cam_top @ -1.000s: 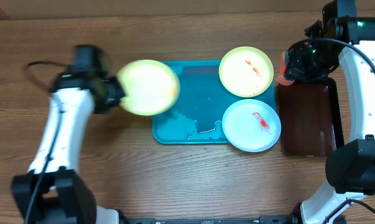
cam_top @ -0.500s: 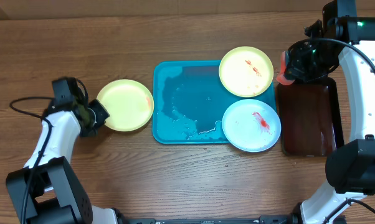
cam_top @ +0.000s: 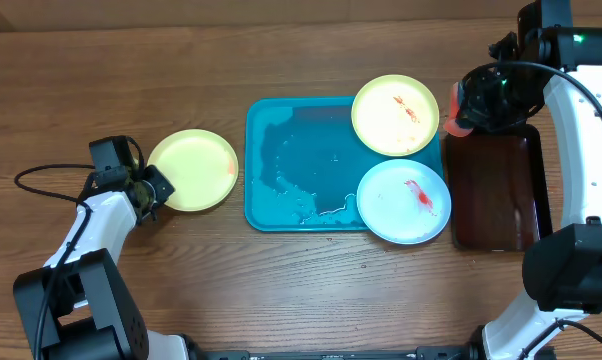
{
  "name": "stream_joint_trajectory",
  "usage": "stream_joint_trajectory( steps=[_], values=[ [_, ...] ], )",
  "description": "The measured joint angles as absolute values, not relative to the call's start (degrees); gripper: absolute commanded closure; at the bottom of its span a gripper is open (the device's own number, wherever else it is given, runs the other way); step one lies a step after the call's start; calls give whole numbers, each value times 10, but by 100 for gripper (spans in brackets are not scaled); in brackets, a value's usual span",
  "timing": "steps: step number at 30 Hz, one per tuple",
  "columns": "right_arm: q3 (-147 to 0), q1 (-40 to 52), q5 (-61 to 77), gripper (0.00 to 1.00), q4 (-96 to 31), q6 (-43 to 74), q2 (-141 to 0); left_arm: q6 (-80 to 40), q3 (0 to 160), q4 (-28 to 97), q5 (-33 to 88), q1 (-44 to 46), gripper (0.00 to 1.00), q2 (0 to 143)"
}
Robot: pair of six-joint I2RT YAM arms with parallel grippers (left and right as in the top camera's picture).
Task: Clean dirty plates on tray and stack at the side
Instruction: 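Carry the yellow plate left off the tray and set it on the table, then release the plate and move the left gripper to the upper yellow plate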
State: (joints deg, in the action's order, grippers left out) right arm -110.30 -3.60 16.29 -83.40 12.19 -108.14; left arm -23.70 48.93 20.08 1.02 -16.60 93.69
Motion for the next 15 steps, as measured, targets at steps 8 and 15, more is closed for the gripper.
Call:
stream_joint_trajectory(
  steps=[8,15],
  values=[
    [-1103,-36,163,96,-832,122,-1081,-197,533,303,45,-163,50,940],
    [-1103,-36,163,96,-832,121,-1081,-174,730,449,41,-82,35,942]
  ],
)
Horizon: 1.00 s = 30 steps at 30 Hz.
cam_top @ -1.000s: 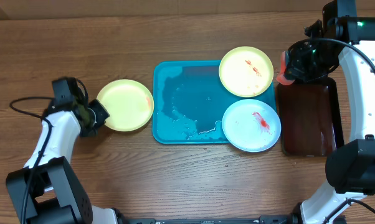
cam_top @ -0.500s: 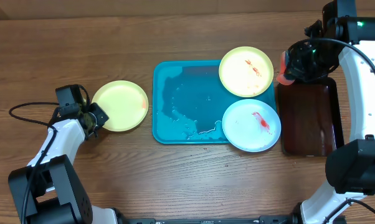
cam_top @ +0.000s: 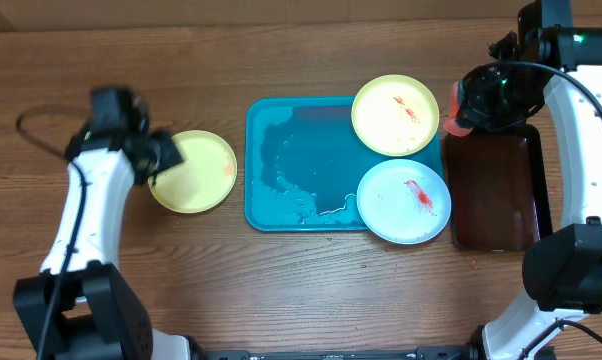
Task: Clean dirty plates on tray and stack at the side
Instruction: 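Release the plate and move the left gripper to the upper yellow plate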
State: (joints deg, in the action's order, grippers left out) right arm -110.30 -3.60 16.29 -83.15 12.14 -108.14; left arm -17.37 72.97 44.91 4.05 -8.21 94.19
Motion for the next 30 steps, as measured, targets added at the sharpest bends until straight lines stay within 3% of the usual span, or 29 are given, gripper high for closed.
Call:
stream_joint_trajectory(
  steps=[8,15,22,28,30],
  values=[
    [-1103,-36,163,96,-832,120,-1081,-209,833,381,29,126,33,957],
    [-1103,-36,163,96,-832,115,-1081,-290,854,302,24,234,34,1108],
    [-1103,-36,163,96,-837,110,-1081,-323,1148,476,12,307,33,1336],
    [-1103,-36,163,96,-847,108,-1081,-383,1268,504,9,327,52,1379],
    [-1103,-36,163,96,-847,109,-1081,-402,1272,512,14,327,53,1385]
  ],
)
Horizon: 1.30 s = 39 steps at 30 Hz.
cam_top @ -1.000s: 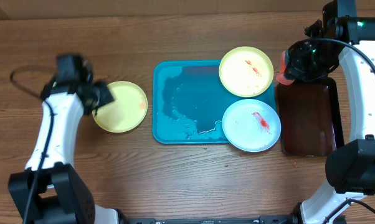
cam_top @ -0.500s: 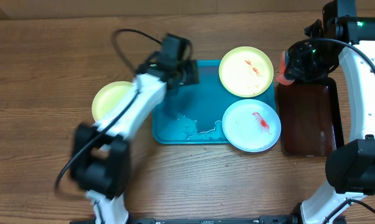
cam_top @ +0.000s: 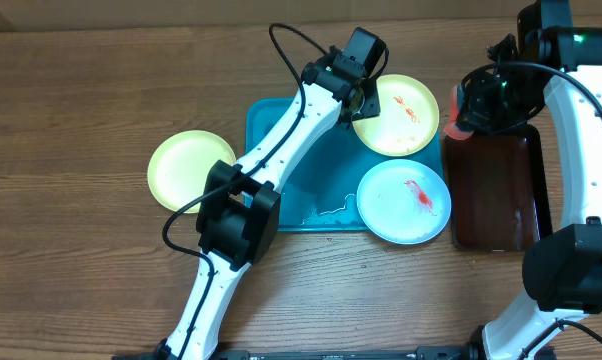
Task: Clean dirty plates on tray and stack at the side
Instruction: 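Release the plate and move the left gripper to the upper yellow plate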
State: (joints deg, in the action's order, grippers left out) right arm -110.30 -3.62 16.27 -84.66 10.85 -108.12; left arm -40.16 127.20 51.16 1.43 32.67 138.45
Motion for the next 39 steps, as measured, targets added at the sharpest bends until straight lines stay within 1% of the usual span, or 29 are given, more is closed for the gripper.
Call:
stream_joint_trajectory(
  steps=[8,13,15,20,22,27,34,39],
  values=[
    [-1103,-36,163,96,-847,108,-1081,-435,1272,538,20,338,53,1430],
    [-1103,-36,163,96,-847,108,-1080,-441,1268,529,21,348,59,1431],
    [-1103,-36,163,96,-847,108,-1080,-444,1260,522,22,349,62,1431],
    [-1103,-36,163,96,-847,108,-1080,-451,1228,488,21,349,78,1431],
    [-1103,-36,163,96,-847,107,-1080,-452,1225,480,16,349,85,1431],
    [-1103,-36,163,96,-847,106,-1080,-454,1224,466,1,349,96,1431],
    [-1103,-36,163,96,-847,105,-1080,-453,1223,446,-14,342,96,1431],
    [-1103,-36,163,96,-845,105,-1080,-450,1237,483,-15,321,96,1431]
  ],
)
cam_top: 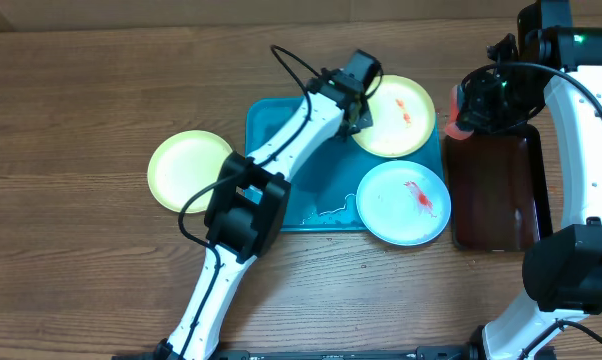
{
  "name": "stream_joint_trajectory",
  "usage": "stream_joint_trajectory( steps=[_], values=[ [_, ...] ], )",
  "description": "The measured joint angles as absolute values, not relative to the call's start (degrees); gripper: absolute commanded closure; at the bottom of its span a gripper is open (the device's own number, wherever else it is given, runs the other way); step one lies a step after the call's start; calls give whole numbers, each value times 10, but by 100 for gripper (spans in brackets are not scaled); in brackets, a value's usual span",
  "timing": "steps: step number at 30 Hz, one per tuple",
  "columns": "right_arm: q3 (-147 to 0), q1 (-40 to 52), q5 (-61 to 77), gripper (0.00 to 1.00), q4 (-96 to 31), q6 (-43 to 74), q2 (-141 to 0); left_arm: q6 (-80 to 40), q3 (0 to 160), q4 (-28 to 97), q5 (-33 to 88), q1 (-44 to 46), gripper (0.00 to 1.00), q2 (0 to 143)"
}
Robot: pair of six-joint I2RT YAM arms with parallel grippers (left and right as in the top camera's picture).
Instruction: Clean dirty plates on tray and stack at the side
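A yellow plate (403,130) with red stains lies on the far right corner of the blue tray (281,165). Just in front of it a white plate (396,210) with a red smear rests on the tray's near right corner. My left gripper (359,117) sits at the yellow plate's left rim; its fingers are too small to read. A stain-free yellow plate (186,170) lies on the table left of the tray. My right gripper (458,112) hovers right of the tray, shut on a red-orange sponge (455,122).
A dark brown tray (496,190) lies at the right, under the right arm. Water or foam streaks the blue tray's bottom. The left arm stretches diagonally across the blue tray from the near left.
My left gripper has shifted slightly left and nearer, from over the stained yellow plate's far left rim to its left rim. The right arm has not moved.
My left gripper was at the left edge of the stain-free yellow plate on the table, then a little farther back beside it. Later it had left that plate and reached across the tray to the stained yellow plate, where it now sits at the rim. The right arm stayed still.
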State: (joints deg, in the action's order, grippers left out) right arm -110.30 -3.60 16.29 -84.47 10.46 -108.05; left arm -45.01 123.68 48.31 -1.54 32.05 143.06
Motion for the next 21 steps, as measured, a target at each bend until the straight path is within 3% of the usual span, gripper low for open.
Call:
stream_joint_trajectory(
  steps=[9,14,21],
  values=[
    [-1103,-22,163,96,-829,100,-1080,-350,1340,680,-11,242,96,1431],
    [-1103,1,163,96,-813,96,-1080,-228,1356,826,23,198,96,1431],
    [-1103,44,163,96,-799,94,-1080,-172,1312,841,-15,196,96,1431]
  ],
)
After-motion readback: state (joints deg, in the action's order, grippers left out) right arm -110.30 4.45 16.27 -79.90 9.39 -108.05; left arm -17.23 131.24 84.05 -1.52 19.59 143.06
